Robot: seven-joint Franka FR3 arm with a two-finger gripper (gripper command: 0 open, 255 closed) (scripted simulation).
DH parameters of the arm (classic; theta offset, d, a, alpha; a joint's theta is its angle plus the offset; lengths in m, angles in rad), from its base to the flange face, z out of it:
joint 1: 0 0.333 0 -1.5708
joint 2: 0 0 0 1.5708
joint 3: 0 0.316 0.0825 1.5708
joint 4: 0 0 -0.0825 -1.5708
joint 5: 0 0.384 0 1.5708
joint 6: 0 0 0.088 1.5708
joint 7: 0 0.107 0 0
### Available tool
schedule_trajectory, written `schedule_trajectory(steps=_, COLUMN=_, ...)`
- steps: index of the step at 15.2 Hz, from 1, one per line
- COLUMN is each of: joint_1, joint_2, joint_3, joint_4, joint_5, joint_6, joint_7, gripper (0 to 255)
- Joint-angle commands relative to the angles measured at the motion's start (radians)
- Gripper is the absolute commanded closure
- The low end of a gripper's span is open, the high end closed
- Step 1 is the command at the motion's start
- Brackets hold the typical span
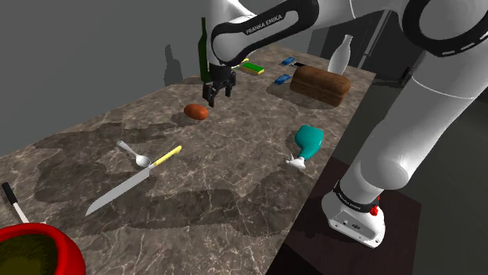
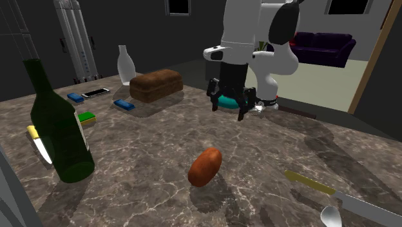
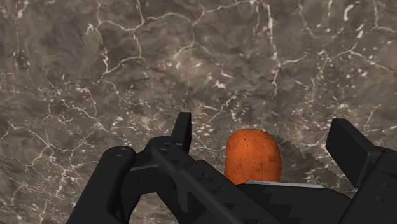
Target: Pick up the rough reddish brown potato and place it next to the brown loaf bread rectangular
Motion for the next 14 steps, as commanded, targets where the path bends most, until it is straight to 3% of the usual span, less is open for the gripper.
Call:
schedule_trajectory(steps=1, joint_1=0.005, joint_2=0.076, joint_3=0.005, joint_4=0.055, joint_5=-0.024, joint_6=0.031, joint_7=0.013, gripper=0)
schedule_trajectory(steps=7, joint_1=0.03, joint_2=0.301, joint_3=0.002, joint_4=0.258, joint_5=-0.097, joint_6=0.078, joint_7=0.043, gripper=0)
schedule_trajectory(steps=14, joint_1=0.032, joint_2=0.352, joint_3=-0.004, joint_4=0.247, joint_5=-0.11, joint_6=0.141, joint_7=0.051, gripper=0)
